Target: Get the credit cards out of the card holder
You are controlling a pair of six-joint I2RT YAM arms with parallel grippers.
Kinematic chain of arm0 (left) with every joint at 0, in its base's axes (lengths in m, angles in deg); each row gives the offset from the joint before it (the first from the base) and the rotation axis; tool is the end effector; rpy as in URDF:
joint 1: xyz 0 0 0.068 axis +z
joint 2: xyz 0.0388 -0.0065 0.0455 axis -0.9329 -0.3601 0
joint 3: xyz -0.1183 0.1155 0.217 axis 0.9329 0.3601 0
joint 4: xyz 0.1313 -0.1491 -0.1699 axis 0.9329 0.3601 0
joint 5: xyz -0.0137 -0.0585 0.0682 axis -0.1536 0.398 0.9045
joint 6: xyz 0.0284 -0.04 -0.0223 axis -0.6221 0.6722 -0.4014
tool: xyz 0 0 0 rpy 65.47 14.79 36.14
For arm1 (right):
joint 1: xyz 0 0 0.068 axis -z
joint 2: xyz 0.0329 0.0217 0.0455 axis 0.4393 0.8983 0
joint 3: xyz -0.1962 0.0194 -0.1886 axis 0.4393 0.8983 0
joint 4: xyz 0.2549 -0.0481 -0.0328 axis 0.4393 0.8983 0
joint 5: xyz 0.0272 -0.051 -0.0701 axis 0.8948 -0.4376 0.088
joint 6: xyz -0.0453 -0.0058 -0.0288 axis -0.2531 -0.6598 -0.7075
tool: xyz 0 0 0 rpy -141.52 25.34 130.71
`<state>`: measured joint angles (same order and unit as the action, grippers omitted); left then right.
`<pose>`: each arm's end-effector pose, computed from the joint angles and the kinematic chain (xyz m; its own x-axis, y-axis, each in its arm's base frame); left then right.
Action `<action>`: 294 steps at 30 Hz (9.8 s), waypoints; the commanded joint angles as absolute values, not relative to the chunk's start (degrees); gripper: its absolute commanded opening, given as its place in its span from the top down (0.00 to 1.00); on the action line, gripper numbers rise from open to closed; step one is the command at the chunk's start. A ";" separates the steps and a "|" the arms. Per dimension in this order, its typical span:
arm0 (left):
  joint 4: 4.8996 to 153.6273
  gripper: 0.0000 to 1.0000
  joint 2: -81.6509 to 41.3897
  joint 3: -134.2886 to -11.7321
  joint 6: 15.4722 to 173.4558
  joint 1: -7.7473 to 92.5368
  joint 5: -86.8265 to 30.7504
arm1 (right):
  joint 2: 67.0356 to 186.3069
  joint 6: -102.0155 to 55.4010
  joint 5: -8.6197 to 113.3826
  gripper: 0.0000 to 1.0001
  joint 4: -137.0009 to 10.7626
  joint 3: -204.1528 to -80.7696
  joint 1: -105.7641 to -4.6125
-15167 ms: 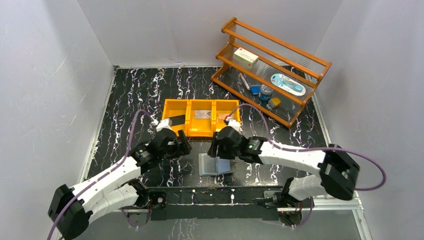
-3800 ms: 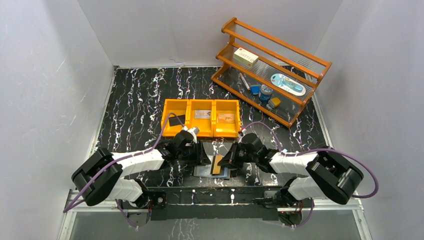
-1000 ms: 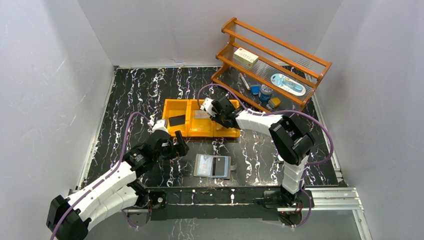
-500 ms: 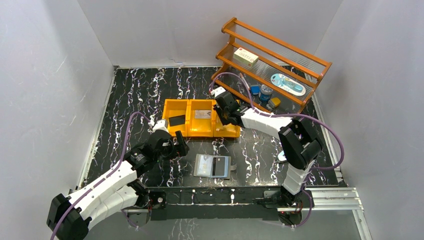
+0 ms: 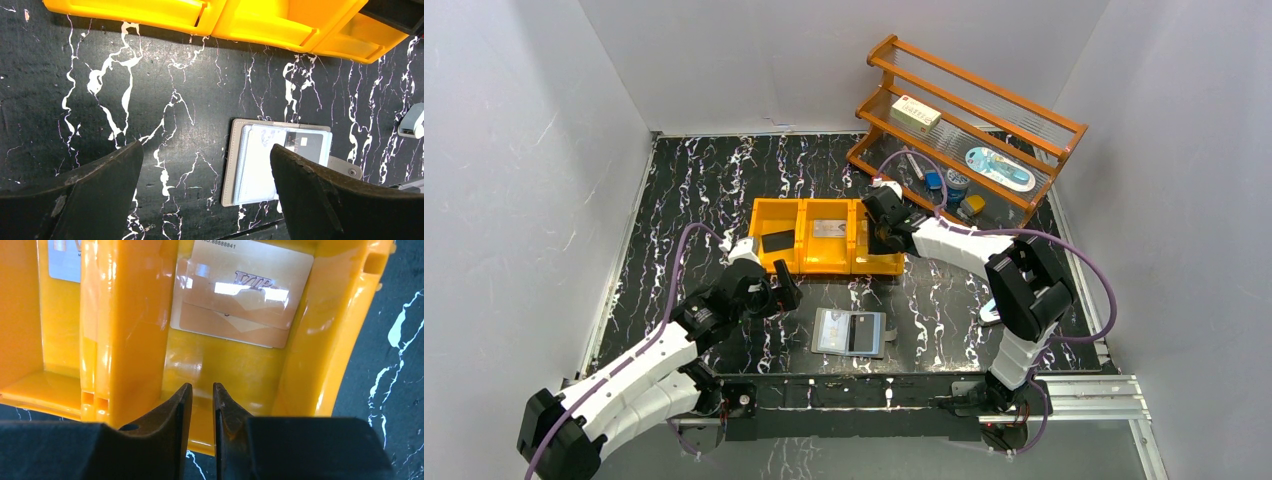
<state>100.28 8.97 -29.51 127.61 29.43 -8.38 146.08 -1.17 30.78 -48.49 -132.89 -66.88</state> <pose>0.1410 -0.1069 0.2226 -0.6789 -0.3347 -0.6535 0.0320 0.8757 -0.4817 0.2889 0.2383 0.2013 -0.7545 -0.0310 -0.6555 -0.1724 0.9732 0.1525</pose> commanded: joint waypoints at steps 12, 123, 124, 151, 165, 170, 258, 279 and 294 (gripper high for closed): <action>102.78 0.02 13.57 -29.13 129.21 29.83 -7.03 | 146.39 8.43 26.72 0.70 -43.85 -136.57 -66.14; 75.71 0.32 -16.06 -34.15 124.67 27.46 -48.57 | 119.51 28.32 47.81 0.74 -65.27 -89.16 -75.06; 75.44 0.33 -16.87 -34.26 125.19 26.84 -48.22 | 119.58 28.40 47.76 0.74 -65.28 -89.08 -75.10; 65.17 0.58 -25.47 -28.84 134.72 22.53 -41.89 | 121.27 30.35 48.56 0.76 -69.31 -87.31 -75.09; 64.85 0.91 -27.82 -30.36 133.02 21.00 -45.20 | 121.12 30.77 47.89 0.76 -68.84 -87.31 -75.08; 68.14 0.99 -25.40 -30.04 132.31 21.01 -41.19 | 119.66 30.32 46.99 0.75 -67.13 -87.95 -75.09; 92.86 1.00 -4.67 -43.57 82.21 20.95 -16.67 | 111.72 22.03 49.46 0.67 -65.73 -97.26 -74.49; 84.75 1.00 -15.91 -50.44 36.03 44.27 -15.30 | 107.24 22.29 47.02 0.67 -60.95 -97.28 -74.04; 81.42 1.00 -28.87 -53.39 31.12 46.29 -20.75 | 108.60 23.23 48.39 0.66 -59.32 -97.88 -73.96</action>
